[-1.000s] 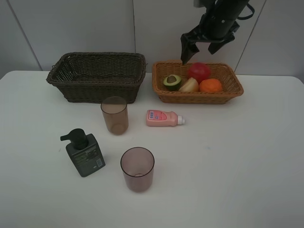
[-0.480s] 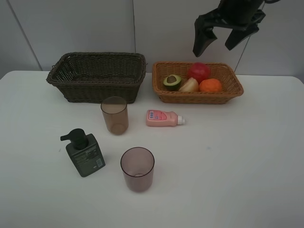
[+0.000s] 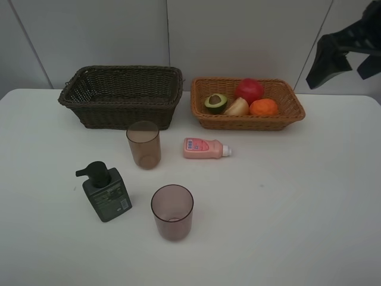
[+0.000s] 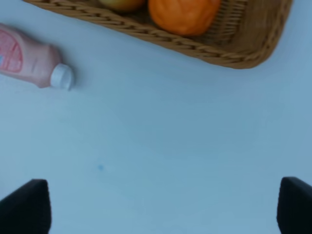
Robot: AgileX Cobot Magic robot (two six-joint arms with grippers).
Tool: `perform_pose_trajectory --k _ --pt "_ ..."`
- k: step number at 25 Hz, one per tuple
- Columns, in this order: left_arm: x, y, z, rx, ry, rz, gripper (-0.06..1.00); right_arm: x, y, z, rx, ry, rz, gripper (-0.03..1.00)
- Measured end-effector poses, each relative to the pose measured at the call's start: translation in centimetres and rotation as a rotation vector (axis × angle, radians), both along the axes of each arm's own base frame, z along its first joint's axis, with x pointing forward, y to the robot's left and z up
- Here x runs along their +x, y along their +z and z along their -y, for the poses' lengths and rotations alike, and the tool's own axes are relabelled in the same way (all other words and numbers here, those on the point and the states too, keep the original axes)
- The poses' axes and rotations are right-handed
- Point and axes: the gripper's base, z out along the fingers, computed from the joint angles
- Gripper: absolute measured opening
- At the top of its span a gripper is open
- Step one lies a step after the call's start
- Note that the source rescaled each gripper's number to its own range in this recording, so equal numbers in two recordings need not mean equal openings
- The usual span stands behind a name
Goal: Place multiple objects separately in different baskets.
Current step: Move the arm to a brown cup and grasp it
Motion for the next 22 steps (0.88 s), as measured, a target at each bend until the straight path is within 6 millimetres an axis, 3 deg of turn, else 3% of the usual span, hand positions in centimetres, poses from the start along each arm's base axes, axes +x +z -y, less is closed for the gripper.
perform_pose_trajectory --k 10,15,22 --pt "0.0 0.0 0.0 0.0 0.0 0.0 0.93 -9.3 -0.2 5.1 0.062 -0.191 0.17 0.93" --pt "0.0 0.0 0.0 0.0 0.0 0.0 0.93 -13.2 -0.4 5.5 0.109 -0.239 0.26 0.93" --pt "0.0 0.0 0.0 0.0 0.0 0.0 0.93 -18.4 -2.4 5.2 0.137 -0.236 0.354 0.93"
